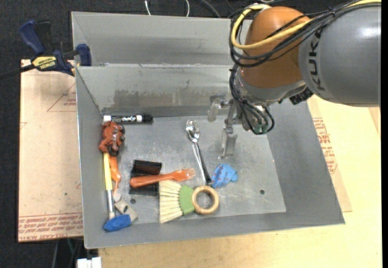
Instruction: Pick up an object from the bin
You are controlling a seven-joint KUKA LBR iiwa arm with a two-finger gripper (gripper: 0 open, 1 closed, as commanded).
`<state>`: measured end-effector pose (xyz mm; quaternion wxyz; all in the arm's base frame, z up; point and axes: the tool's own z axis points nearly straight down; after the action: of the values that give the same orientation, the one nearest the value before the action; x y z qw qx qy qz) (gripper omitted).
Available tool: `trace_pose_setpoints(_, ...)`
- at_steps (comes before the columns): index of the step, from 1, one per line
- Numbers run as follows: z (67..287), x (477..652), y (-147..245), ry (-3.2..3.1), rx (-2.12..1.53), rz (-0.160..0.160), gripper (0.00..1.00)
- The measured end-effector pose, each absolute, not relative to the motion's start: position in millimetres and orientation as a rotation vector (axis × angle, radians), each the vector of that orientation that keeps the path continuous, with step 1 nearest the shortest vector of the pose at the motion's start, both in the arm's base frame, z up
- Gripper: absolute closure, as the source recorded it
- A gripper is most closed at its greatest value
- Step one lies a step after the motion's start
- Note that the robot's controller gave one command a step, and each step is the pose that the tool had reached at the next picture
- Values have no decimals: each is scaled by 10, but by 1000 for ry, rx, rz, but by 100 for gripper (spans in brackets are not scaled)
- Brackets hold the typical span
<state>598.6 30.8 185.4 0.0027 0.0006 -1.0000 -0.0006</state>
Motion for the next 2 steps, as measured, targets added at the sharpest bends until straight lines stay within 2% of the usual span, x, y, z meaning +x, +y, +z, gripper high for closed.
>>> trace_pose_setpoints(1,1893,6003,307,-3143,1,-2,0)
trace_pose_setpoints(2,1437,5846,453,-3145,127,-2,0)
